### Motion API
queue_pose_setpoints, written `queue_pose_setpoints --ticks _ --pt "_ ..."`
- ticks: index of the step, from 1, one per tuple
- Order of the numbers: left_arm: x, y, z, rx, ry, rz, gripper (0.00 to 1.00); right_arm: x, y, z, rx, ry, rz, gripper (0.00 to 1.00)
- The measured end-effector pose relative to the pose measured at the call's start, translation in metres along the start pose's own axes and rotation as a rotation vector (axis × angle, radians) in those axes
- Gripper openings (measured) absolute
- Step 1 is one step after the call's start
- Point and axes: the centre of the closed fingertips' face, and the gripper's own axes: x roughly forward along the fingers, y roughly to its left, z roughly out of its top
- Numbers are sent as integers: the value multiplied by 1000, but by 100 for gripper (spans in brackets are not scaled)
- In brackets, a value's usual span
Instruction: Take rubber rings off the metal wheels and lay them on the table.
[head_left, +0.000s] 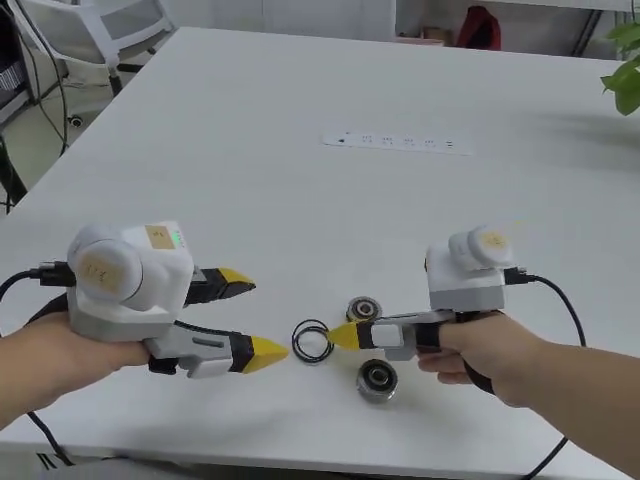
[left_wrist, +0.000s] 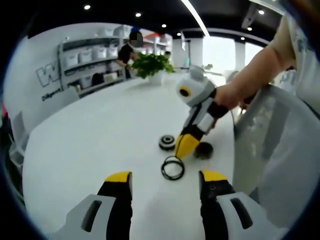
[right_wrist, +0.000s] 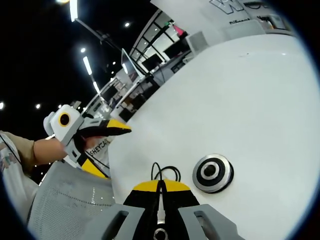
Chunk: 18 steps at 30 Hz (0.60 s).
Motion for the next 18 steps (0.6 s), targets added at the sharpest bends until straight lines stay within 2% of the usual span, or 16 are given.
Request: queue_pose_setpoints --ticks 18 --pt "1 2 -6 -4 19 2 54 2 -9 -4 24 7 -48 2"
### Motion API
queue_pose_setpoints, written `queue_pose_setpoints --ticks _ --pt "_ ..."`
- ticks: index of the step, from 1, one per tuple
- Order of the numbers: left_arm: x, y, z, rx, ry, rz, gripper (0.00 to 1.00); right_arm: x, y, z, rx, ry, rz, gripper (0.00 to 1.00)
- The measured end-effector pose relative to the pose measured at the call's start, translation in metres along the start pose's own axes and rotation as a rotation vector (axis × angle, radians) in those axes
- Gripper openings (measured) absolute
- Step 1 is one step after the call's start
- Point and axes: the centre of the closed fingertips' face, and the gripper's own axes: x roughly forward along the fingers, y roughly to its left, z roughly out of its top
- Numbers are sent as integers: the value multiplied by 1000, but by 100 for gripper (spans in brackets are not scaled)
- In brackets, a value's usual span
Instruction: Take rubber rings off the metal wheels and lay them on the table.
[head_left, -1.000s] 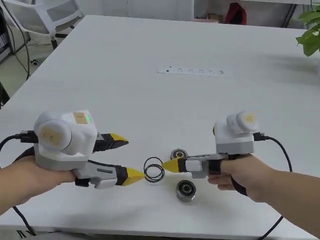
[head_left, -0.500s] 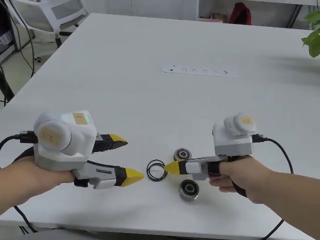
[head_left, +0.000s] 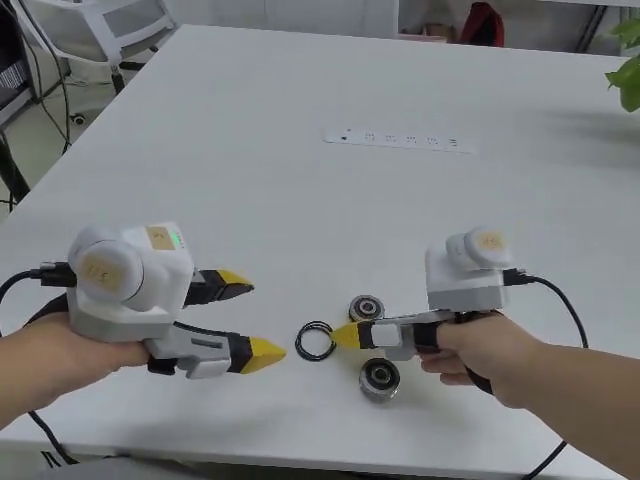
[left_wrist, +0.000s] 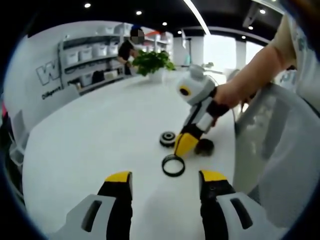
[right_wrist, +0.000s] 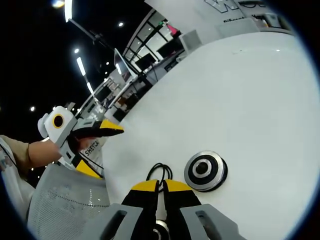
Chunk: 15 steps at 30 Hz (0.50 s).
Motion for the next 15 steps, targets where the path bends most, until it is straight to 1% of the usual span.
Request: queue_pose_setpoints --ticks 3,11,15 --pt "1 0 1 1 1 -1 54 0 1 -1 -5 7 0 4" --pt "3 -1 2 5 7 -6 54 -1 3 -3 -49 25 -11 14" --pt "4 -1 3 7 10 -8 54 -3 5 -3 -54 26 -7 18"
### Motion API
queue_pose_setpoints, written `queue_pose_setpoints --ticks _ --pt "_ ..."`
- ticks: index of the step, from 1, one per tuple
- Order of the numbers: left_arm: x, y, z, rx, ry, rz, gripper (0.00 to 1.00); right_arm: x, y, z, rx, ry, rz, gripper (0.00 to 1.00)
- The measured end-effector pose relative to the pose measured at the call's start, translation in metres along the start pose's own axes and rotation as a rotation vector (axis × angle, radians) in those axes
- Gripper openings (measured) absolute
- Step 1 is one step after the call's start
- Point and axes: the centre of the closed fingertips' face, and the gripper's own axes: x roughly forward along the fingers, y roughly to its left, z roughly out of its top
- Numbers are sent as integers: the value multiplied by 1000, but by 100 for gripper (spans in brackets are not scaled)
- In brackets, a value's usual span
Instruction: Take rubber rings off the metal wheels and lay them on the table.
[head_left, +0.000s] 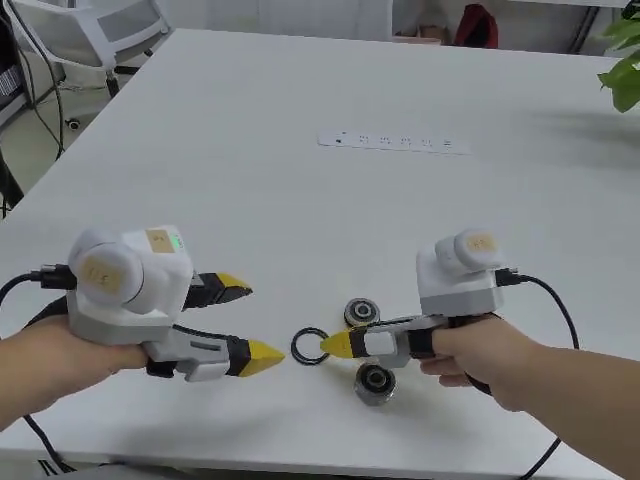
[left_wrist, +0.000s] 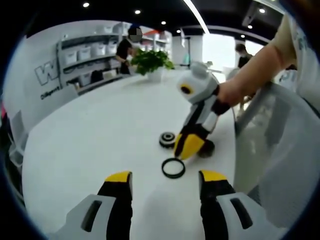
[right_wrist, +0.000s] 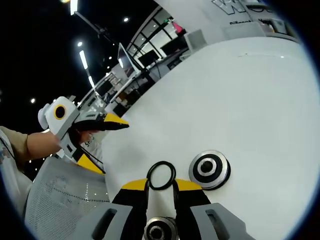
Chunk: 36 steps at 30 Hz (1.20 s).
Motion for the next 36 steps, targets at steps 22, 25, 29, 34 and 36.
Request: queue_pose_setpoints --ticks 22,25,29,34,36 --pt "11 4 16 -2 -5 -18 54 -35 3 30 -59 -102 -8 24" --pt "15 3 20 2 -5 -23 54 -42 0 34 -64 -124 -11 24" --pt "19 3 24 7 -4 -29 54 -47 -5 37 -62 -143 -20 26" --pt "26 3 27 12 -1 -38 54 -55 -15 41 -61 -166 -40 28" --pt "28 3 28 16 4 -45 54 -58 -19 41 -67 -173 -48 29"
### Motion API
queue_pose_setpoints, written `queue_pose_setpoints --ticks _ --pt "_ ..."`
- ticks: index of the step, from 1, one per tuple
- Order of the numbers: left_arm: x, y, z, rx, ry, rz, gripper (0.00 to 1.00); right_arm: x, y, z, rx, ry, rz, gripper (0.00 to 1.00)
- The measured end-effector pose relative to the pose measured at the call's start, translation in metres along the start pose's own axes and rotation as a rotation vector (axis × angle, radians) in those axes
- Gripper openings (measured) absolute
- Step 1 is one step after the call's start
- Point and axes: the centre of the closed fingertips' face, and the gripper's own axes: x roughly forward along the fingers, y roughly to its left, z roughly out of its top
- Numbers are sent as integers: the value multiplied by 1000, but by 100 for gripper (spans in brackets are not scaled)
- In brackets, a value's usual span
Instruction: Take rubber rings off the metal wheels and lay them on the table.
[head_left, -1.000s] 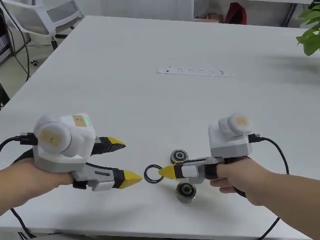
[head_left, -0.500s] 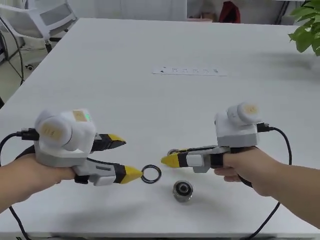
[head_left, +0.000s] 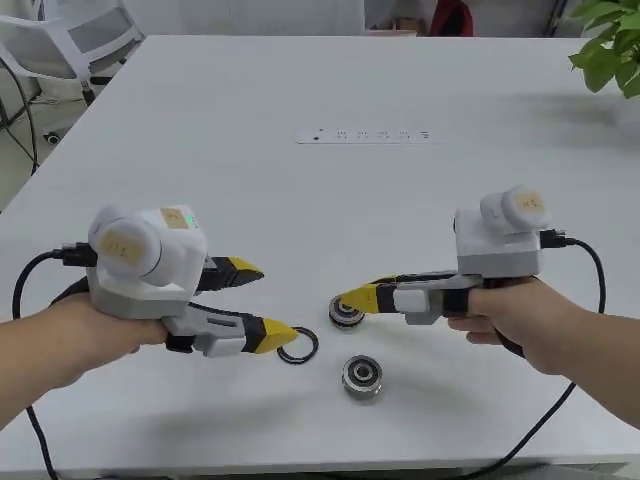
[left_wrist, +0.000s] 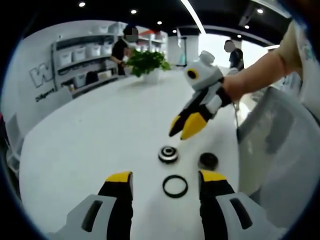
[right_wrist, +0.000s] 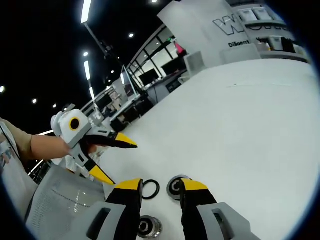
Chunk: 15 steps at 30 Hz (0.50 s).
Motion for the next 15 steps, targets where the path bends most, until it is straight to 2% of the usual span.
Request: queue_pose_setpoints --ticks 13,15 --pt "16 4 3 -11 13 -18 52 -10 -20 -6 -96 -1 -31 31" --pt "19 7 1 -13 14 -20 52 -11 -23 -8 -111 5 -32 32"
